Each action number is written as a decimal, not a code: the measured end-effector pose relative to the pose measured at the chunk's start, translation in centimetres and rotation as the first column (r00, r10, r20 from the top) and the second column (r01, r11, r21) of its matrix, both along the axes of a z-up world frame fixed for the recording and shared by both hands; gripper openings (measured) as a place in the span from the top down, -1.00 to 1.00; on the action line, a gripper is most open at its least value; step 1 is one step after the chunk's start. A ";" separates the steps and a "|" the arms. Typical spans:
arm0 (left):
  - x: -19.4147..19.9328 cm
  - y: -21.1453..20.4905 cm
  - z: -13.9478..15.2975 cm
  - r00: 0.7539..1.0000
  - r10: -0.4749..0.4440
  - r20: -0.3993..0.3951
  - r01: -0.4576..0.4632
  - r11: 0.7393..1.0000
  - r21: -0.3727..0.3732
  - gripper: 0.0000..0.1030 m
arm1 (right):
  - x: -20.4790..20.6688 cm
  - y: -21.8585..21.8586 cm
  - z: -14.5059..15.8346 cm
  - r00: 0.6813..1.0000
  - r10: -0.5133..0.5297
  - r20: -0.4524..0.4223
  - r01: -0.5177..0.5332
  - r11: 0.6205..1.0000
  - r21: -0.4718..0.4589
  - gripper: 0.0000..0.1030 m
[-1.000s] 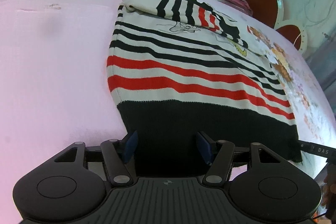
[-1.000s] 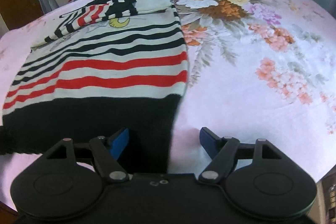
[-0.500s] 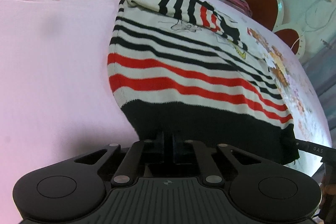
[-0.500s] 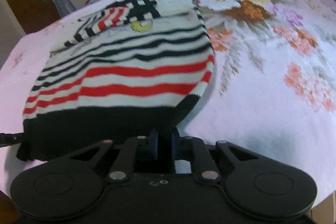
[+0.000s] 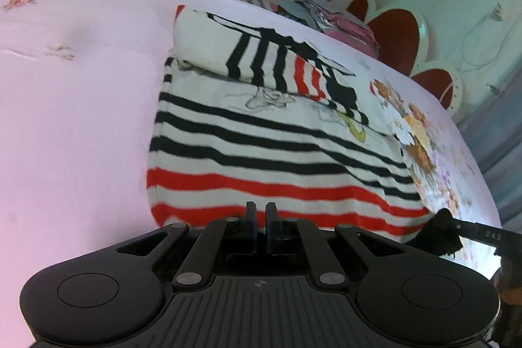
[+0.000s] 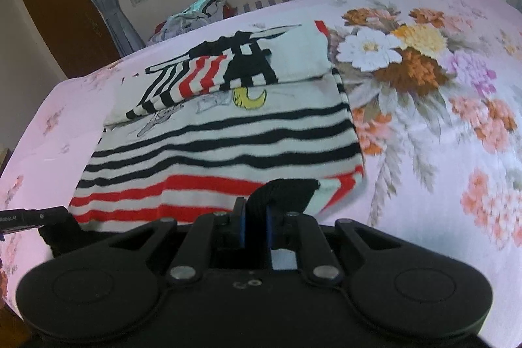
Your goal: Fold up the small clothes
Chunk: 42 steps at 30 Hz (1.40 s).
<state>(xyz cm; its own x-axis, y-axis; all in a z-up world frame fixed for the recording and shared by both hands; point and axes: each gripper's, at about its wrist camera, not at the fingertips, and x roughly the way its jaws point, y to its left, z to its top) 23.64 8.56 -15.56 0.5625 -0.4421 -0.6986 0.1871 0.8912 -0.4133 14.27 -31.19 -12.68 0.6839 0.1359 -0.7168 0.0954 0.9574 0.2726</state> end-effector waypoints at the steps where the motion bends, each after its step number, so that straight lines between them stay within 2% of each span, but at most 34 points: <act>1: 0.3 0.1 0.3 1.000 0.012 0.015 -0.011 1.000 -0.003 1.00 | 0.1 -0.1 0.1 1.000 -0.002 0.005 0.002 1.000 0.007 0.77; 4: 1.6 0.2 0.7 1.000 0.008 0.017 -0.008 1.000 0.007 1.00 | 1.1 -0.5 0.4 1.000 -0.001 0.005 0.001 0.999 0.050 0.77; 6: 2.1 0.4 0.8 1.000 0.003 -0.003 -0.003 0.999 0.036 1.00 | 1.7 -0.4 0.4 1.000 0.009 -0.001 -0.009 0.999 0.031 0.78; 10: 1.8 2.0 0.0 0.992 0.017 -0.129 -0.010 0.998 0.057 1.00 | 1.8 -0.1 -0.3 0.999 0.034 -0.031 -0.034 0.999 -0.003 0.77; 13: 0.2 3.1 -1.9 0.971 0.038 -0.237 -0.029 0.999 0.039 0.91 | 1.1 -0.2 -1.1 0.998 0.028 -0.055 -0.028 1.000 -0.008 0.77; 14: -0.3 3.3 -2.5 0.961 0.046 -0.271 -0.039 0.999 0.031 0.60 | 0.9 -0.3 -1.3 0.998 0.023 -0.063 -0.023 1.000 -0.003 0.77; 15: -0.9 3.4 -3.3 0.950 0.055 -0.308 -0.052 0.998 0.019 0.05 | 0.6 -0.4 -1.5 0.997 0.018 -0.069 -0.018 1.000 0.001 0.77; 16: -1.5 3.4 -3.9 0.945 0.059 -0.321 -0.062 0.998 0.000 -0.15 | 0.3 -0.5 -1.7 0.997 0.013 -0.075 -0.013 1.000 0.002 0.77; 17: -2.1 3.2 -4.1 0.951 0.055 -0.305 -0.068 0.997 -0.033 -0.34 | 0.1 -0.5 -1.8 0.997 0.009 -0.079 -0.009 1.000 0.003 0.77; 18: -2.4 2.8 -4.1 0.956 0.049 -0.289 -0.061 0.998 -0.035 -0.45 | -0.1 -0.5 -1.9 0.997 0.006 -0.083 -0.006 1.000 0.003 0.77; 20: -2.5 1.8 -4.3 0.959 0.023 -0.284 -0.038 0.998 -0.048 -0.51 | -0.5 -0.5 -2.0 0.996 0.003 -0.090 -0.003 1.000 0.002 0.77; 22: -2.6 1.2 -4.9 0.962 0.009 -0.274 -0.033 0.996 -0.085 -0.51 | -0.7 -0.4 -2.1 0.996 0.001 -0.093 -0.001 1.000 0.001 0.77; 23: -2.6 0.9 -5.0 0.966 0.014 -0.258 -0.036 0.996 -0.081 -0.48 | -0.8 -0.3 -2.1 0.996 -0.001 -0.093 0.001 1.000 -0.001 0.77; 25: -2.4 0.5 -4.9 0.970 0.019 -0.244 -0.038 0.997 -0.073 0.03 | -1.0 -0.3 -2.2 0.996 -0.004 -0.093 0.004 1.000 0.000 0.77; 26: -2.0 0.5 -5.2 0.964 0.010 -0.265 -0.035 0.996 -0.088 0.84 | -1.0 -0.2 -2.3 0.996 -0.006 -0.094 0.006 1.000 0.004 0.77; 28: -1.5 0.6 -5.6 0.955 0.009 -0.297 -0.044 0.993 -0.111 0.85 | -1.0 -0.2 -2.4 0.995 -0.009 -0.096 0.011 1.000 0.012 0.77; 30: -1.5 -0.1 -5.1 0.967 -0.017 -0.255 -0.005 0.996 -0.087 0.84 | -0.9 -0.1 -2.2 0.996 -0.012 -0.091 0.014 1.000 0.020 0.77; 37: 1.2 -0.1 -1.8 0.988 0.010 -0.155 -0.036 0.985 -0.169 0.84 | 0.6 -0.8 -0.5 0.999 -0.029 -0.044 0.032 0.997 0.065 0.77; 42: 5.4 -0.1 0.7 0.996 0.045 -0.080 -0.062 0.973 -0.223 0.85 | 4.0 -1.9 1.4 0.999 -0.034 0.019 0.032 0.996 0.085 0.77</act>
